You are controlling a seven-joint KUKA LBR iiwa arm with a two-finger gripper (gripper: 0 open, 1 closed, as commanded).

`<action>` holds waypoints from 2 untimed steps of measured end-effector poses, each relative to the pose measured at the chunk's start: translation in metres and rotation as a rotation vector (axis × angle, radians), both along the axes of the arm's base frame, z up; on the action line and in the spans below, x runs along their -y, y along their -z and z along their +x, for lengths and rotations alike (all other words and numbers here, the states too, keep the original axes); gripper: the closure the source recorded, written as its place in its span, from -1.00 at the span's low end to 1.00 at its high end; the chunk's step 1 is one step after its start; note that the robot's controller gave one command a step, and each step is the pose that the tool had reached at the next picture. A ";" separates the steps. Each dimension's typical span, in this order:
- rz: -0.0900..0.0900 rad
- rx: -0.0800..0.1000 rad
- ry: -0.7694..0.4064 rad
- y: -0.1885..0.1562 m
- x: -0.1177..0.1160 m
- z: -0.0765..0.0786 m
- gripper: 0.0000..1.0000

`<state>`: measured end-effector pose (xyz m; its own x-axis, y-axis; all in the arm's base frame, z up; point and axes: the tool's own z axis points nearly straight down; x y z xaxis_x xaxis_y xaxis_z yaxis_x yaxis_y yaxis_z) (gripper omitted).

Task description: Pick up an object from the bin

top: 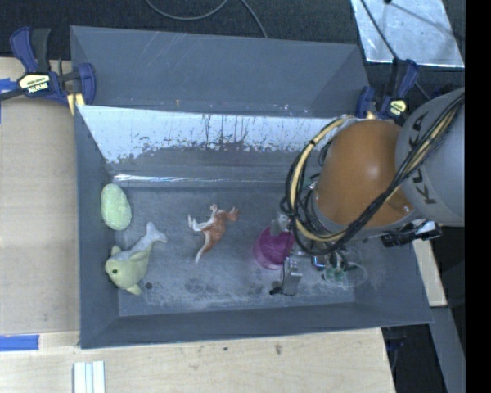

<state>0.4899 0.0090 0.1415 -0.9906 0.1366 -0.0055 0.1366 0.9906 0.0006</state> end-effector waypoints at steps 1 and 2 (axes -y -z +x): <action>0.002 0.018 0.105 0.069 0.008 0.029 -1.00; 0.004 0.027 0.158 0.064 0.008 0.017 1.00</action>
Offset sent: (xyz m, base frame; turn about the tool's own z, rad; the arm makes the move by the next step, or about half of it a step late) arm 0.0078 -0.0081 -0.0715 0.1592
